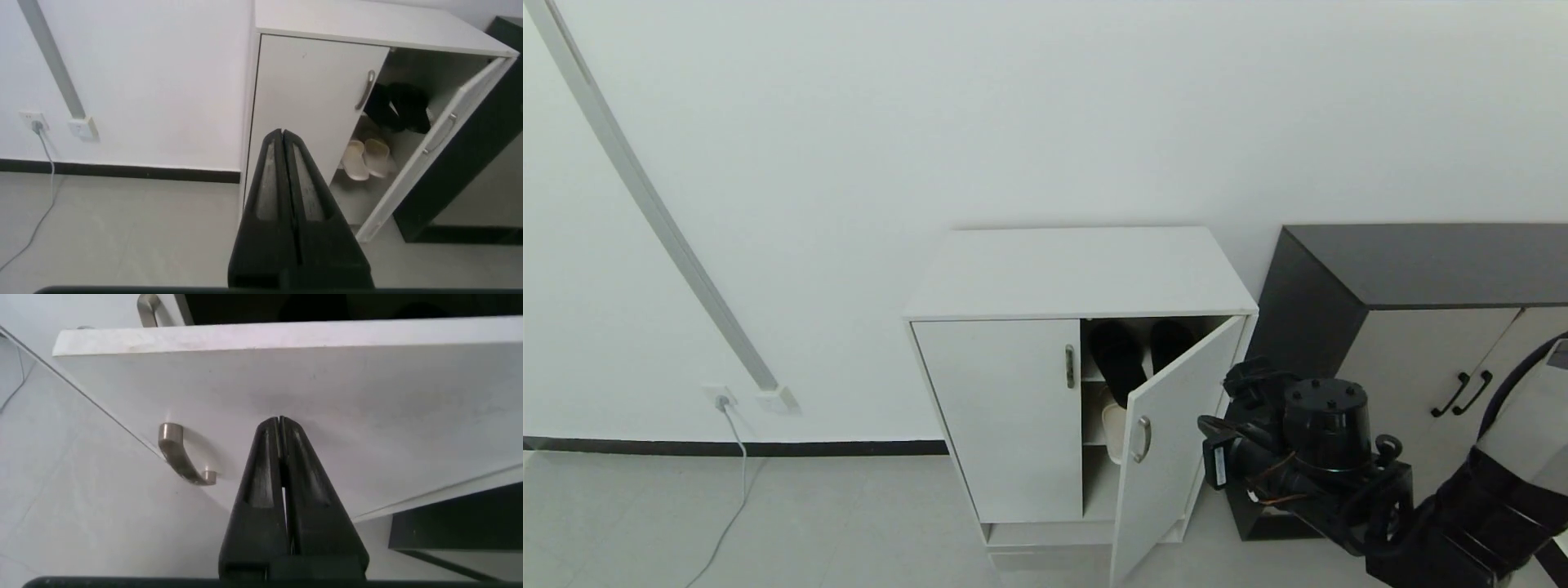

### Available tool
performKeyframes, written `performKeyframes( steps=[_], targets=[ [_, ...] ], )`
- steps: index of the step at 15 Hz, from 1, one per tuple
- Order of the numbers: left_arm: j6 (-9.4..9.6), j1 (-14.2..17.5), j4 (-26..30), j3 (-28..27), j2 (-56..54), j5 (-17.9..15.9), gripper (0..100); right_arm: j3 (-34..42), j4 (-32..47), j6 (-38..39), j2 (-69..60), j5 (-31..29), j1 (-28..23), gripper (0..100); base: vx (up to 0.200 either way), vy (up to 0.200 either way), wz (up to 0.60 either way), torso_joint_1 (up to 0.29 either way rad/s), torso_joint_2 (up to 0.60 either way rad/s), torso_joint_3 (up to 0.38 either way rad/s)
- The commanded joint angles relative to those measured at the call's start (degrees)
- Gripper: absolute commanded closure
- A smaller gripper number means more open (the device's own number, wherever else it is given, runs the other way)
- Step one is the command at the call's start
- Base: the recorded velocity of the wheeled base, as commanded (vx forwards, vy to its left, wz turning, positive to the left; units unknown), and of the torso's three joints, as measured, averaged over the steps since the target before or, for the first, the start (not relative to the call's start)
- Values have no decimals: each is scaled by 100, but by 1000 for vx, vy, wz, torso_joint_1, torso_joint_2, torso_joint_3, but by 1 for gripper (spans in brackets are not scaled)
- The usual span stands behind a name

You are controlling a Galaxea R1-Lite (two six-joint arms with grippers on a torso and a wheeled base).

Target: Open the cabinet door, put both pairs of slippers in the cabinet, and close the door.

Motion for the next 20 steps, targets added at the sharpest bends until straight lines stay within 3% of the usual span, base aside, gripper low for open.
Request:
performKeyframes(
  steps=[1,7,20],
  targets=[
    [-5,1,-4,1,-1,2,100,213,-46,1,-10,1,68,100,0,0,0,0,0,0],
    [-5,1,-4,1,8,2,100,-25,-81,1,244,10,94,100,0,0,0,0,0,0],
    [-5,1,-4,1,8,11,100,-1800,174,-7,1580,1,68,100,0,0,0,0,0,0]
  ],
)
